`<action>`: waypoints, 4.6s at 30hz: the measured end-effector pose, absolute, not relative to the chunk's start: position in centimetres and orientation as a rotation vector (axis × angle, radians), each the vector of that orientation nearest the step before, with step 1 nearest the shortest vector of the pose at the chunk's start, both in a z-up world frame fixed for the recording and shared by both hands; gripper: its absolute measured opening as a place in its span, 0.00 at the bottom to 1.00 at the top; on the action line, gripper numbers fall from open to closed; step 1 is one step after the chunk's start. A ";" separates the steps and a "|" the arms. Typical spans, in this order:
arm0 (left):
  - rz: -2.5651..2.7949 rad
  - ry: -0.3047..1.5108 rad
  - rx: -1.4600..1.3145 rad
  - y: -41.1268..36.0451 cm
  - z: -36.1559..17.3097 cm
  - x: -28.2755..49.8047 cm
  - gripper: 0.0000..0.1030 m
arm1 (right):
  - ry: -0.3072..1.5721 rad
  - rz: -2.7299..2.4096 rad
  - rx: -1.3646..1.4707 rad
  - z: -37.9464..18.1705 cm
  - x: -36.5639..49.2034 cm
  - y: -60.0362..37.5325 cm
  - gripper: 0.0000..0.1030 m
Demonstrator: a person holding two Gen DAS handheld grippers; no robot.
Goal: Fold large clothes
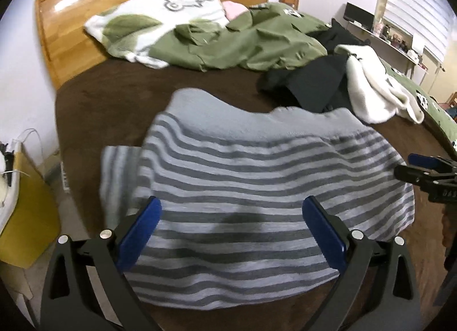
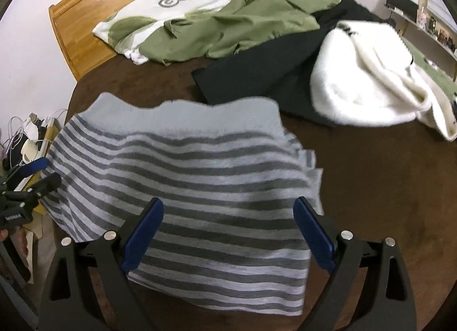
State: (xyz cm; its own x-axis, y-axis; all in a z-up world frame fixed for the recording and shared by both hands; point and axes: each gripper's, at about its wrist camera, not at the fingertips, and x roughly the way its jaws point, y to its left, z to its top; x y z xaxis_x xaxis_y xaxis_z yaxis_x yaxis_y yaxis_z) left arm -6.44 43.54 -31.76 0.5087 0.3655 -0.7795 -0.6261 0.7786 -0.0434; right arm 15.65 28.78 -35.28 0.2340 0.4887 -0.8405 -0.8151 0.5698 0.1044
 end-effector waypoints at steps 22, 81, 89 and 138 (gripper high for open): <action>0.554 0.901 -0.323 44.9 -36.9 -6.6 0.95 | 1.088 0.837 -0.398 -41.5 18.0 27.9 0.90; 0.657 0.854 -0.194 31.4 -16.5 -9.4 0.94 | 0.864 0.812 -0.308 -19.1 5.3 18.3 0.94; 0.675 0.868 -0.218 28.9 -11.5 -13.5 0.94 | 0.860 0.852 -0.309 -12.9 1.1 16.3 0.94; 0.655 0.889 -0.278 22.8 -0.9 -20.9 0.94 | 0.870 0.823 -0.356 -1.8 -9.4 11.7 0.94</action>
